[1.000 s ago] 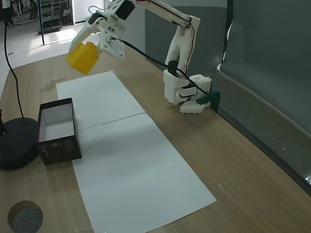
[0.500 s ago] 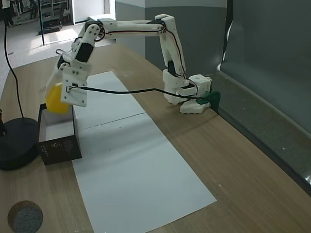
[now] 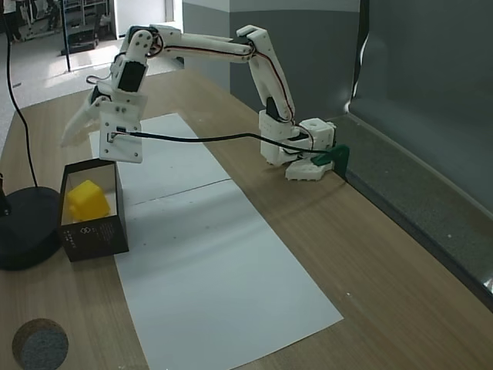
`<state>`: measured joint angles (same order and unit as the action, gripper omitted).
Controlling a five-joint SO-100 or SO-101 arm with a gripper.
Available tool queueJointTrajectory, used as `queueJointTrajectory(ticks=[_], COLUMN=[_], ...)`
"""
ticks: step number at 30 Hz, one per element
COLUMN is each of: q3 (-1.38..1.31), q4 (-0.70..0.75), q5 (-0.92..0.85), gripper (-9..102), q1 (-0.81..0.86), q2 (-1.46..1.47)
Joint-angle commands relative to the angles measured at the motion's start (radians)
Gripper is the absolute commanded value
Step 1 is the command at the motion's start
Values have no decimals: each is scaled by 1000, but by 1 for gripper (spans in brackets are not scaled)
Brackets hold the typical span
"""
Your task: Grab a yellow square and put it in the box.
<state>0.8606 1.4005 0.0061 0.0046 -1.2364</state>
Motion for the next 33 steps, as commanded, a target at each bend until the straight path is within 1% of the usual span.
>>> queueJointTrajectory(ticks=[1, 3, 5, 6, 7, 9, 11, 15, 18, 24, 27, 30, 33], q3=[-163, -259, -354, -387, -393, -339, -219, 110, 391, 950, 1170, 1318, 1410], q4=[101, 202, 307, 336, 339, 341, 339, 327, 308, 141, 75, 67, 67], q5=[6, 21, 57, 57, 57, 61, 58, 54, -32, -130, -163, -164, -164], gripper=[31, 24, 12, 8, 5, 4, 4, 4, 4, 2, 0, 0, 0], q1=[6, 6, 8, 8, 9, 18, 15, 8, 6, 20, 20, 18, 18], q2=[-41, -75, -133, -173, -224, -373, -549, -954, -1239, -1756, -1959, -2103, -2187])
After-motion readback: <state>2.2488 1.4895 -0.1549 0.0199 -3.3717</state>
